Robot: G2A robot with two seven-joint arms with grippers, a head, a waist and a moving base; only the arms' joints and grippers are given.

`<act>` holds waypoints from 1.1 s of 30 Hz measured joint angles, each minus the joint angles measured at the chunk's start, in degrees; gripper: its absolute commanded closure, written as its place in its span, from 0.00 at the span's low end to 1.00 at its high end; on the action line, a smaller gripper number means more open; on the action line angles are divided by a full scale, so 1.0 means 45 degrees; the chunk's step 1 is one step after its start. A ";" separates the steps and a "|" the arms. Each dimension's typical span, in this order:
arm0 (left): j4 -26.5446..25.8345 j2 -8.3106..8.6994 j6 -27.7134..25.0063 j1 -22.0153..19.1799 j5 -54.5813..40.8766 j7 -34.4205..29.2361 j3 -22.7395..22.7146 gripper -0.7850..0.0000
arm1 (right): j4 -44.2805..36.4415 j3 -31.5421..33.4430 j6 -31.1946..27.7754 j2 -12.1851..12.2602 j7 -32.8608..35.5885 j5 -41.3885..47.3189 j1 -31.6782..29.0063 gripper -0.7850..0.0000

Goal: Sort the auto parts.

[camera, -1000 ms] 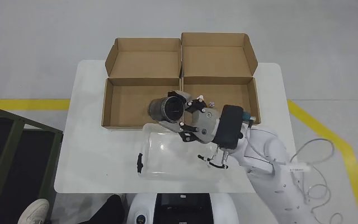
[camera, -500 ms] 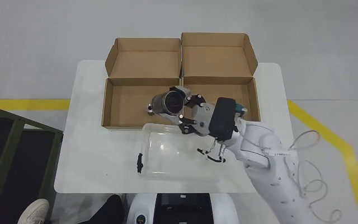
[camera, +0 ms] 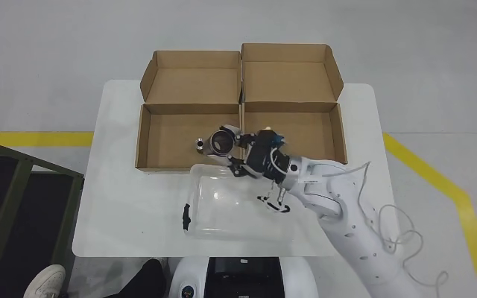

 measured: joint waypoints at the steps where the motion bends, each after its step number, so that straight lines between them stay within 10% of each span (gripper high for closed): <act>1: 0.0000 0.0000 0.0000 0.0000 0.0000 0.0000 0.0000 0.00 | 0.0163 -0.0033 0.0049 -0.0010 0.0014 -0.0019 0.0071 1.00; 33: 0.0000 0.0000 0.0000 0.0000 0.0000 0.0000 0.0000 0.00 | 0.4327 -0.2602 0.2966 -0.0930 0.2064 -0.0904 0.2759 1.00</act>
